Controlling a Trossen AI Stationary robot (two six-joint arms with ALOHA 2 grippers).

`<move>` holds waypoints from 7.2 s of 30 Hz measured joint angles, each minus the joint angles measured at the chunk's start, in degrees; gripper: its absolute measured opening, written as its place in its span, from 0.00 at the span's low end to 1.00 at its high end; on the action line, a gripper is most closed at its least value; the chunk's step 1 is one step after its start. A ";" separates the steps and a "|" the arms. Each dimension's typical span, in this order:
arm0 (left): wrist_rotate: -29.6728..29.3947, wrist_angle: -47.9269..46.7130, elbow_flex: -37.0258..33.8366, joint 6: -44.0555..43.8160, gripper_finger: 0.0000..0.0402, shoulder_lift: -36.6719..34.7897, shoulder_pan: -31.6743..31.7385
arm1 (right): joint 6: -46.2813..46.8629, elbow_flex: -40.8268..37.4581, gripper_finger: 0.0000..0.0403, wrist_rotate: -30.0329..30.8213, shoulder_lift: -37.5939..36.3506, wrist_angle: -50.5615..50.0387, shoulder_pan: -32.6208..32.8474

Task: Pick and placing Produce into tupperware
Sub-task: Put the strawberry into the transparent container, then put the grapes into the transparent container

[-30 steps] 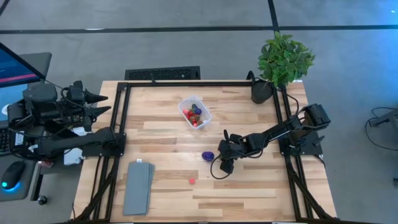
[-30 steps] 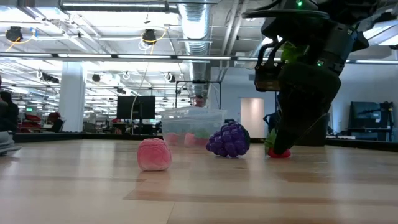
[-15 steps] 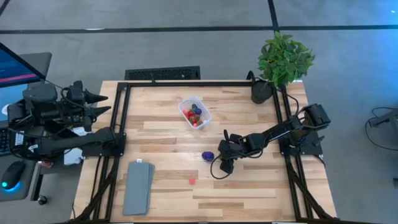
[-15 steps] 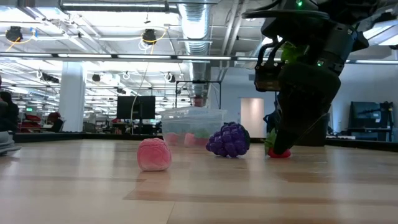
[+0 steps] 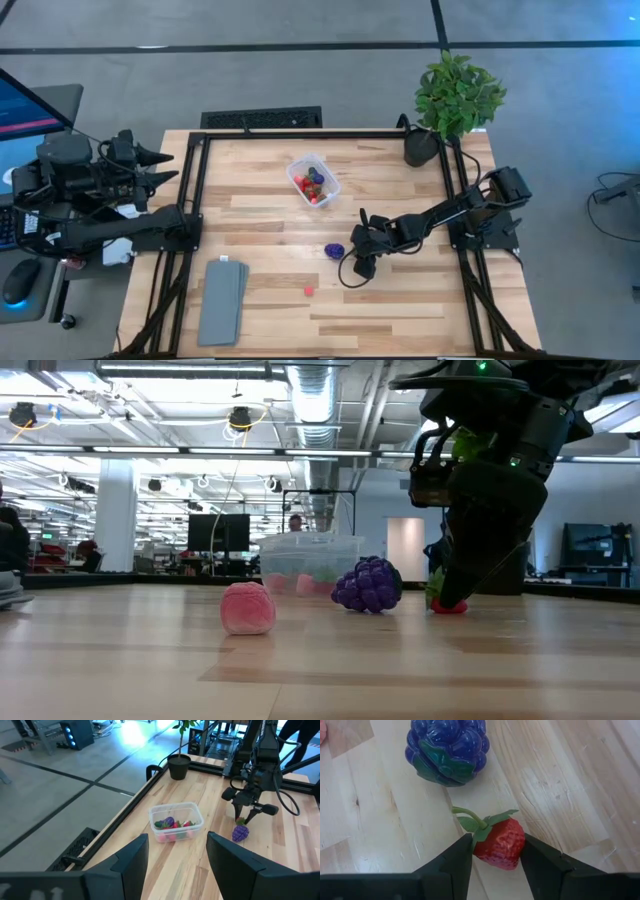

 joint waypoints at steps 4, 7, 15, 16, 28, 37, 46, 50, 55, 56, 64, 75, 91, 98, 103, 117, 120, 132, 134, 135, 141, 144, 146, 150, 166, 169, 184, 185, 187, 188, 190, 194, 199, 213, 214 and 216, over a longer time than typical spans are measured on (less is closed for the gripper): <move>0.00 0.00 0.00 0.02 0.47 0.00 0.00 | 0.02 0.00 0.45 0.02 0.00 0.00 0.00; 0.00 0.00 -0.02 0.02 0.47 0.00 -0.01 | 0.04 0.00 0.44 0.02 -0.04 -0.02 0.00; 0.00 0.00 -0.01 0.50 0.47 0.00 0.00 | 0.17 -0.20 0.45 -0.13 -1.92 -1.33 0.00; 0.00 0.00 -0.01 0.50 0.47 0.00 -0.01 | 0.17 -0.20 0.45 -0.11 -2.26 -1.31 0.00; 0.00 0.00 0.00 0.50 0.47 -0.02 -0.02 | 0.66 -0.15 0.44 0.50 -9.32 -2.38 -0.97; 0.08 0.00 0.00 0.50 0.47 -0.02 -0.02 | -1.23 -0.05 0.43 0.74 -16.34 1.98 -5.39; 0.52 0.00 0.00 0.48 0.47 -0.02 0.00 | -5.73 0.00 0.45 1.18 -20.66 12.39 -11.53; 0.51 0.00 0.00 0.46 0.47 -0.02 0.00 | -7.95 0.04 0.44 1.20 -21.29 18.45 -14.03; 0.50 0.00 0.00 0.48 0.47 -0.02 -0.01 | -9.67 0.04 0.44 1.16 -21.27 25.04 -16.91; 0.50 0.00 0.00 0.48 0.47 -0.02 -0.01 | -9.97 0.04 0.44 1.16 -21.27 25.71 -17.48; 0.48 0.00 0.00 0.47 0.47 -0.02 -0.01 | -11.70 0.04 0.44 1.18 -20.81 28.86 -21.46; 0.42 0.00 0.00 0.44 0.47 -0.02 0.00 | -12.63 0.05 0.45 2.71 -16.08 34.54 -25.61; -0.01 0.00 -0.01 -0.42 0.47 -0.02 -0.01 | -12.02 6.84 0.45 2.00 0.52 41.96 -27.02; -0.04 0.00 -0.01 -0.61 0.47 -0.02 -0.01 | -11.63 10.66 0.45 0.46 5.55 40.17 -28.04; -0.04 0.00 0.00 -0.61 0.47 -0.02 -0.02 | -10.51 12.64 0.45 -0.90 8.01 37.46 -28.91; -0.39 0.00 0.00 -0.68 0.47 -0.02 0.00 | -7.92 13.64 0.45 -1.05 9.09 30.77 -29.31; -0.42 0.00 -0.01 -0.66 0.47 -0.02 -0.01 | -7.91 13.64 0.45 -1.05 9.09 30.76 -29.24; -0.46 0.00 0.00 -0.63 0.47 -0.02 0.00 | -7.50 13.64 0.45 -1.05 9.09 30.73 -29.24; -0.46 0.00 -0.01 -0.63 0.47 -0.02 -0.01 | -7.48 13.64 0.45 -1.05 9.09 30.71 -29.24; -0.46 0.00 -0.01 -0.63 0.47 -0.02 -0.02 | -7.48 13.64 0.45 -1.05 9.09 30.69 -29.22; -0.46 0.00 0.00 -0.63 0.47 -0.02 -0.01 | -5.30 13.64 0.45 -1.05 9.09 28.92 -29.22; -0.46 0.00 -0.02 -0.41 0.47 -0.02 0.00 | -4.48 13.62 0.46 -1.05 9.09 27.56 -29.22; -0.46 0.00 0.00 -0.20 0.47 -0.02 -0.02 | -4.50 13.62 0.47 -1.05 9.09 27.45 -29.22; -0.46 0.00 -0.01 -0.17 0.47 -0.02 -0.01 | -4.48 13.62 0.50 -1.15 9.09 27.47 -29.19; -0.46 -0.01 -0.01 -0.17 0.47 -0.02 -0.01 | -5.56 13.60 0.56 -6.34 9.04 28.58 -28.86; -0.46 -0.02 -0.02 -0.17 0.47 -0.02 -0.02 | -8.07 13.54 0.56 -8.49 7.39 28.10 -27.94; -0.46 -0.02 -0.01 0.95 0.47 -0.02 -0.01 | -20.03 13.60 0.56 -8.53 -9.30 -2.23 -19.24; -0.46 -0.02 -0.01 0.96 0.47 -0.02 -0.01 | -20.01 13.60 0.56 -8.52 -9.67 -4.05 -18.46; -0.47 -0.02 -0.02 0.96 0.47 -0.02 0.00 | -20.00 13.60 0.56 -8.47 -10.20 -7.16 -16.76; -0.47 -0.02 -0.01 0.96 0.47 -0.02 -0.02 | -20.00 13.60 0.56 -8.37 -10.18 -7.91 -15.84; -0.47 -0.02 -0.01 0.96 0.47 -0.02 -0.01 | -19.76 13.60 0.56 -8.08 -9.67 -9.18 -13.88; -0.46 -0.02 0.00 0.96 0.47 0.00 0.00 | -19.16 13.67 0.56 -7.03 -7.61 -9.33 -10.39; -0.44 -0.02 -0.02 0.81 0.47 0.00 -0.01 | -17.45 13.51 0.56 -3.96 -4.98 -8.86 -7.00; 0.00 0.00 0.00 -0.17 0.47 0.00 0.00 | -9.02 13.55 0.67 -3.27 1.84 -3.90 -2.84; 0.00 0.00 0.00 -0.17 0.47 0.00 -0.02 | -8.95 13.55 0.67 -2.92 1.80 -4.05 -2.84; 0.00 0.00 0.00 -0.17 0.47 0.00 -0.01 | -8.93 13.55 0.68 -2.15 1.77 -3.67 -2.86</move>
